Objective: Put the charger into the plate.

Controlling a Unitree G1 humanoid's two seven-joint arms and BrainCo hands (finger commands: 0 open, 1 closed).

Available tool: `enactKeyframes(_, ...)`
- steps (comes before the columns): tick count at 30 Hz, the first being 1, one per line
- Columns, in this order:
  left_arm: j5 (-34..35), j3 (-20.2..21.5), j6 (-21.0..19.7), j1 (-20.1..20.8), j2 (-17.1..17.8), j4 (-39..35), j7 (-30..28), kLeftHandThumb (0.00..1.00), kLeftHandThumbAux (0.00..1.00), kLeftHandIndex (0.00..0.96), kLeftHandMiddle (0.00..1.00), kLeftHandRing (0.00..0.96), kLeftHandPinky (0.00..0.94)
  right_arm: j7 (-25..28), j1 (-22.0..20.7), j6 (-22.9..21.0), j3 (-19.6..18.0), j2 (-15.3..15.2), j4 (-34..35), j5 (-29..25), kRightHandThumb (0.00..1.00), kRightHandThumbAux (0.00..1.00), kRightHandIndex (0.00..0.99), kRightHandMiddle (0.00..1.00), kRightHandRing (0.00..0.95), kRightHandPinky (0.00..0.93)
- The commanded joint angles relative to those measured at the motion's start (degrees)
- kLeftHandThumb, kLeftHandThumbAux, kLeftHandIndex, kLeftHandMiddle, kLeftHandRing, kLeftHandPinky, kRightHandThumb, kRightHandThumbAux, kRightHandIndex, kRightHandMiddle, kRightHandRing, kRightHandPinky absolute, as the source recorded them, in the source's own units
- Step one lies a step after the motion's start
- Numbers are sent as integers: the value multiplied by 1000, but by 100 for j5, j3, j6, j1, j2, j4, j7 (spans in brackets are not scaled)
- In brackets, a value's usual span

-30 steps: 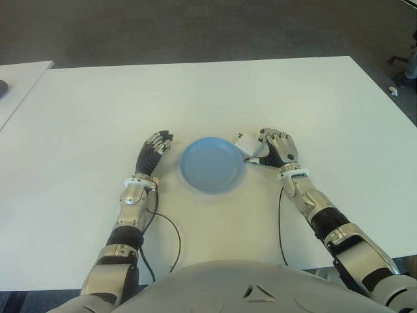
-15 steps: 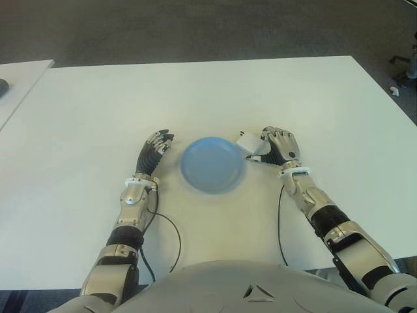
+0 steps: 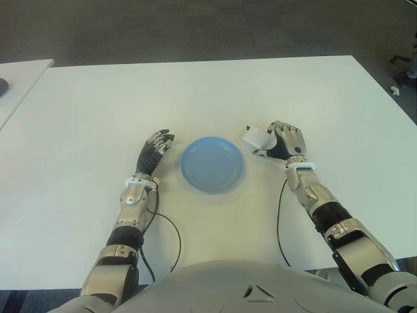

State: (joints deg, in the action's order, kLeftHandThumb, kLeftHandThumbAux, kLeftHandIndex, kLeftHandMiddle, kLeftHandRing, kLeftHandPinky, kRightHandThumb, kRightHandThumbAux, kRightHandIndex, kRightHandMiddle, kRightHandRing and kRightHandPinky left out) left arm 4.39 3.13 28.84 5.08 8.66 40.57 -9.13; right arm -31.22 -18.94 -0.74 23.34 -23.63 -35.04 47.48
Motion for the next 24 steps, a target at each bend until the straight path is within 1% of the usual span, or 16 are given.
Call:
enactKeyframes(1, -197, -275, -954, -1093, -263, 787, -143, 6, 512, 233, 303, 277, 251, 8, -91, -86, -188, -3, -64, -156, 742, 706, 441, 863, 855, 794)
enactKeyframes(5, -157, -262, -960, -1100, -257, 771, -205, 22, 511, 243, 304, 280, 262, 30, -108, -52, -264, -22, -18, -196, 743, 706, 441, 855, 845, 779)
enactKeyframes(16, -128, -236, -916, -1090, -231, 829, -307, 27, 505, 242, 291, 264, 233, -81, -142, 37, -422, -5, -3, -254, 743, 705, 442, 843, 827, 764)
enactKeyframes(24, -99, -211, -927, -1089, -221, 855, -371, 18, 506, 230, 291, 255, 221, -67, -115, -8, -551, -13, 288, -281, 743, 705, 442, 834, 816, 750)
